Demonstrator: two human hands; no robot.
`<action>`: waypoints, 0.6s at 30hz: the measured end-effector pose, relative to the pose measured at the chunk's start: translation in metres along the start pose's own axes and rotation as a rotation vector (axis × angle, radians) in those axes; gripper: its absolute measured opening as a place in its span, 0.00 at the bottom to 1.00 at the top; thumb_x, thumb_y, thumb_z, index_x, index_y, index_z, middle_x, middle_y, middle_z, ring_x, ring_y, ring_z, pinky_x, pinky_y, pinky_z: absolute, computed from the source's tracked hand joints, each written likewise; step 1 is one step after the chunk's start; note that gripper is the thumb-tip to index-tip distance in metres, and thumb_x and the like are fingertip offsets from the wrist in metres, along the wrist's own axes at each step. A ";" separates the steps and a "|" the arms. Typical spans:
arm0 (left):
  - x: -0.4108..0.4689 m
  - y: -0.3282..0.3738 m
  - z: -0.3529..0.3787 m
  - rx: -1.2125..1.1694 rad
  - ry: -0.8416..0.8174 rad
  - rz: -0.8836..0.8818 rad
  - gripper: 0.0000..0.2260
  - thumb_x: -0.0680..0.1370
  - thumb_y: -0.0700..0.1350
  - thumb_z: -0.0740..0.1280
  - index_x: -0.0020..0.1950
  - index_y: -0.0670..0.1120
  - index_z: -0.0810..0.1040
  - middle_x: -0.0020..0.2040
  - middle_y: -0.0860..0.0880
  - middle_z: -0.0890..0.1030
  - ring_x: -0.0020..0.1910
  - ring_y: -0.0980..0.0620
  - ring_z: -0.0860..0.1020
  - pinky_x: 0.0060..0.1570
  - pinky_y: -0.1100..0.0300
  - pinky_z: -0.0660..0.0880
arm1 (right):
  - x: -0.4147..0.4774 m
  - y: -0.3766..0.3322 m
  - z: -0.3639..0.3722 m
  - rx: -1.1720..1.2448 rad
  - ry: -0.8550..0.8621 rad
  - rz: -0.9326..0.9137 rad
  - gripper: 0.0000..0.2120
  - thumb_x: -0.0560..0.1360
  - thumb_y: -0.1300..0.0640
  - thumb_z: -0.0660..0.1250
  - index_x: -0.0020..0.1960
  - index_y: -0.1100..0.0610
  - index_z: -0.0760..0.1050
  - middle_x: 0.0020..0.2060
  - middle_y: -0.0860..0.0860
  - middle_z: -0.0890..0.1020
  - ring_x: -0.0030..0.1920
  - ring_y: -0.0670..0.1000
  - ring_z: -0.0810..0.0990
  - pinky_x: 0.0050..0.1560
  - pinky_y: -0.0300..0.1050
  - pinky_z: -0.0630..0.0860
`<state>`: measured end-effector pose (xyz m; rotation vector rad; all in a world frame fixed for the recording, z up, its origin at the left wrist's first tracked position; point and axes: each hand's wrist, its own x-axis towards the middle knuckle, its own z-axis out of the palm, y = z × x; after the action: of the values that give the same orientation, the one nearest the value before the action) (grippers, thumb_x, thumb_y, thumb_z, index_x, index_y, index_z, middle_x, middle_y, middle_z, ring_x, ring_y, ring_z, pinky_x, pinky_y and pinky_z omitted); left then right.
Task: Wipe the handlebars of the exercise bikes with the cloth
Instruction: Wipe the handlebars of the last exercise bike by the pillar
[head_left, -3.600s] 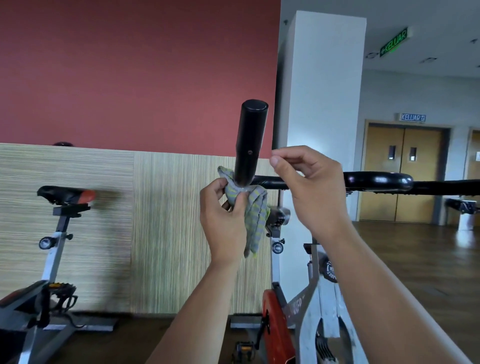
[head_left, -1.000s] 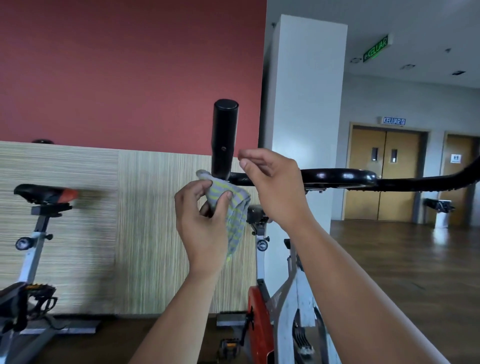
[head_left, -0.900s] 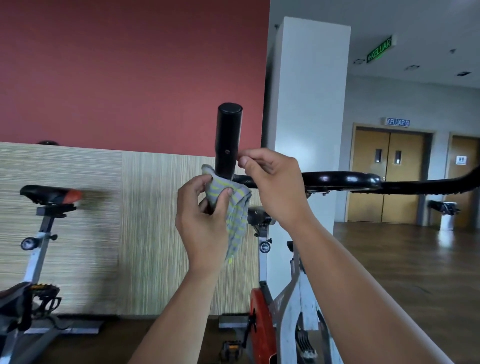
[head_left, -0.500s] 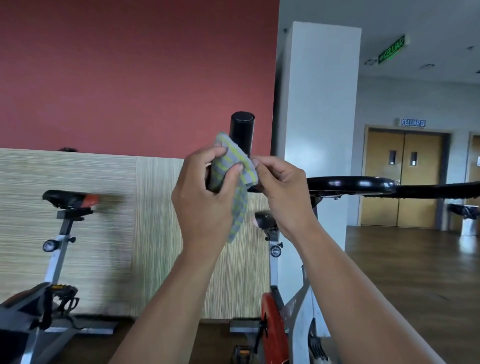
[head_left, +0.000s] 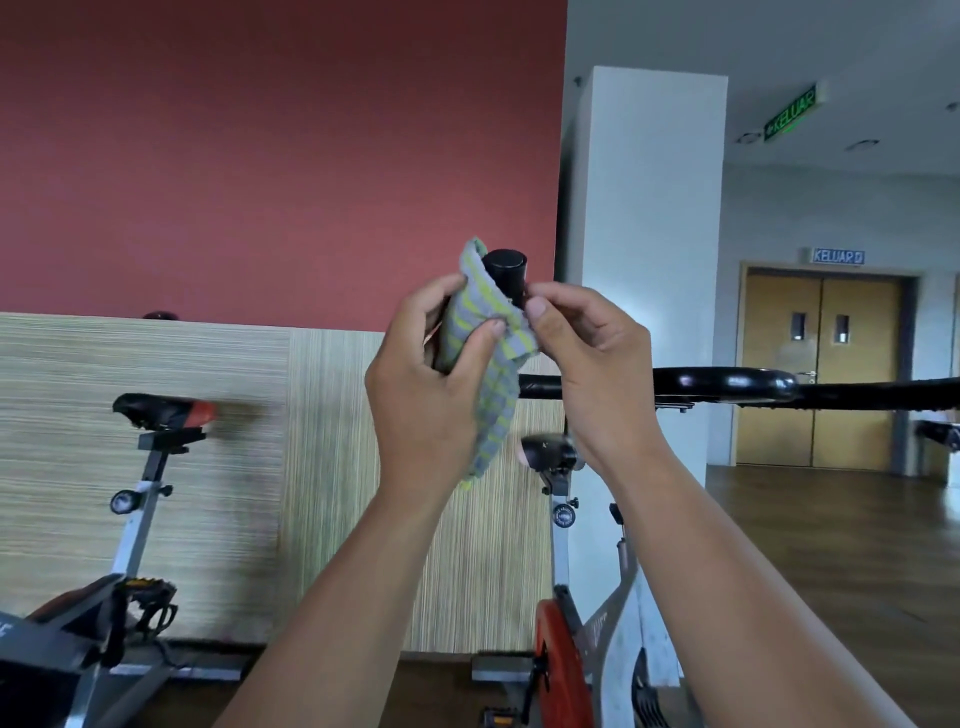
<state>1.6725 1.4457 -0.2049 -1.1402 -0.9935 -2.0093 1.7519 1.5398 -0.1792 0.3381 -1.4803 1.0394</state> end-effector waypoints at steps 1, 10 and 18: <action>-0.004 -0.006 -0.002 0.009 -0.024 -0.024 0.16 0.75 0.42 0.75 0.59 0.56 0.78 0.54 0.59 0.83 0.56 0.58 0.81 0.58 0.53 0.78 | 0.000 -0.001 0.001 0.006 -0.003 -0.002 0.05 0.78 0.63 0.70 0.51 0.56 0.83 0.45 0.53 0.86 0.48 0.54 0.84 0.57 0.51 0.81; 0.006 -0.005 -0.009 -0.047 -0.116 -0.035 0.14 0.77 0.42 0.73 0.59 0.55 0.80 0.54 0.55 0.84 0.56 0.53 0.82 0.58 0.48 0.79 | -0.006 0.000 0.004 -0.034 0.013 -0.028 0.09 0.78 0.64 0.70 0.51 0.51 0.82 0.47 0.50 0.86 0.50 0.50 0.84 0.52 0.42 0.79; 0.004 -0.044 -0.020 -0.031 -0.319 -0.082 0.18 0.75 0.43 0.75 0.61 0.54 0.75 0.55 0.51 0.84 0.57 0.48 0.83 0.58 0.42 0.78 | -0.017 0.010 0.008 -0.074 0.048 -0.014 0.09 0.78 0.64 0.69 0.54 0.53 0.82 0.48 0.50 0.86 0.52 0.50 0.85 0.49 0.41 0.80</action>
<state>1.6271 1.4512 -0.2215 -1.4916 -1.1853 -1.9483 1.7430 1.5333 -0.1976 0.2691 -1.4674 0.9727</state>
